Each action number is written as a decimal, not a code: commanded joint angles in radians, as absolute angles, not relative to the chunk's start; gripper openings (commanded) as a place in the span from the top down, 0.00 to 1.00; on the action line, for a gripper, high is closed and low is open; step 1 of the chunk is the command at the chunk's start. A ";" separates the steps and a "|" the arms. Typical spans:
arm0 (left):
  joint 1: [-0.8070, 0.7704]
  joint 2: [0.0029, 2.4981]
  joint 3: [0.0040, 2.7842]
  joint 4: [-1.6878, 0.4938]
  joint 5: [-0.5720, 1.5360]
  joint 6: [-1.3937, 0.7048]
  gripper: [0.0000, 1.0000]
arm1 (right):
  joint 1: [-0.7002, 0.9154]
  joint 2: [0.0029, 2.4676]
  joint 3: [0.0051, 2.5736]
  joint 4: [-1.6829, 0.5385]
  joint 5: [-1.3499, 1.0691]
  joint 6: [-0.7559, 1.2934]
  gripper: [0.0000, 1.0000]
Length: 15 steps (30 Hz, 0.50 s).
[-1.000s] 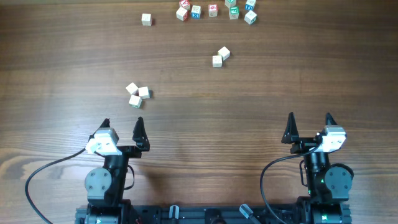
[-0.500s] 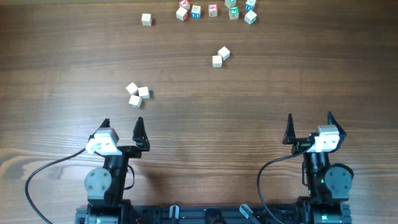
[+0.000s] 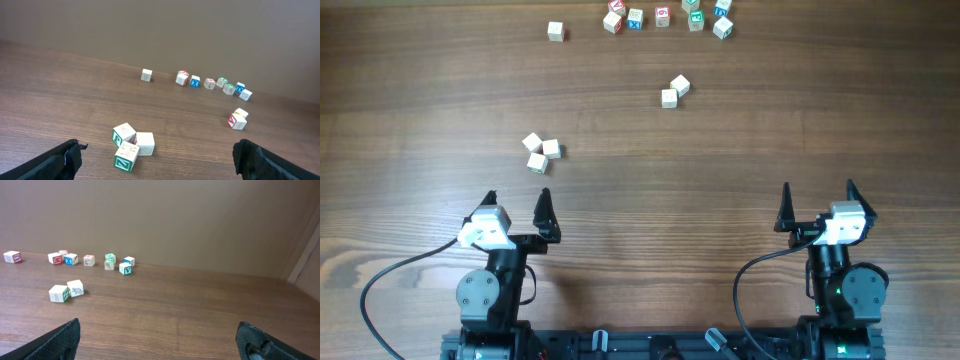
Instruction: Form a circle
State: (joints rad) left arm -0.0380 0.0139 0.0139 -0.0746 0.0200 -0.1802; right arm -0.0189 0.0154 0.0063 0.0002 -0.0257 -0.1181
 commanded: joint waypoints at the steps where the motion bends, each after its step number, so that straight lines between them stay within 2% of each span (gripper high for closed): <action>1: -0.044 0.004 0.006 -0.074 0.017 -0.168 0.00 | -0.024 0.007 0.005 0.002 -0.038 -0.130 0.00; 15: -0.044 0.004 0.006 -0.074 0.017 -0.168 0.00 | -0.024 0.007 0.005 0.002 -0.038 -0.130 0.00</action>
